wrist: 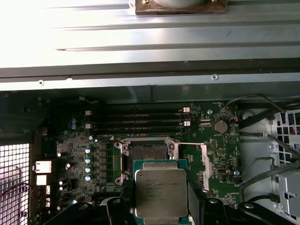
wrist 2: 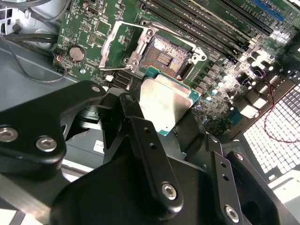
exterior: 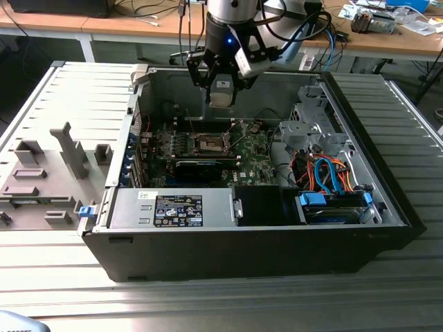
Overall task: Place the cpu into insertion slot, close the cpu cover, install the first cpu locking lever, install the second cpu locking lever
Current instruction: 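Place the cpu into insertion slot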
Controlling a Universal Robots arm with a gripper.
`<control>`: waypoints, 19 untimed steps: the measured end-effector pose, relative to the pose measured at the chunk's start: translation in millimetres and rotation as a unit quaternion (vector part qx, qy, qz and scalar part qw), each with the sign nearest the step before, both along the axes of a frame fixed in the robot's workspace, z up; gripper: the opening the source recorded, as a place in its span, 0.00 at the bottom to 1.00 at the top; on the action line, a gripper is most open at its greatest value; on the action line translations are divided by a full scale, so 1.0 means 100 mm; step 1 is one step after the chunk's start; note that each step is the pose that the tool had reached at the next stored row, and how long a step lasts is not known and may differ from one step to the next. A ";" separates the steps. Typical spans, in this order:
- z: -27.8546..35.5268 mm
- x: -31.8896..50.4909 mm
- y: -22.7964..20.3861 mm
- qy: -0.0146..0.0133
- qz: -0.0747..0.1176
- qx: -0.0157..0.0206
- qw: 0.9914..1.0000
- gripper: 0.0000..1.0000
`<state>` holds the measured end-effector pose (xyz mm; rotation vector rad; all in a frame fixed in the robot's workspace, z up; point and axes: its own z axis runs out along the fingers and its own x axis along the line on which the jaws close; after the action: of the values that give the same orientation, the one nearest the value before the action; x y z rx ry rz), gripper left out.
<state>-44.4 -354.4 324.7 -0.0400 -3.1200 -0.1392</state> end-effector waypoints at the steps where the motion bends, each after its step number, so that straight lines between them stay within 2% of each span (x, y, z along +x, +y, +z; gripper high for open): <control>1: -0.002 0.000 0.000 0.000 0.000 0.000 1.000 0.55; 19: -0.067 -0.023 0.000 0.000 0.000 0.000 1.000 0.55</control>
<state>-46.7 -354.4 318.0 -0.0400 -3.1200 -0.1392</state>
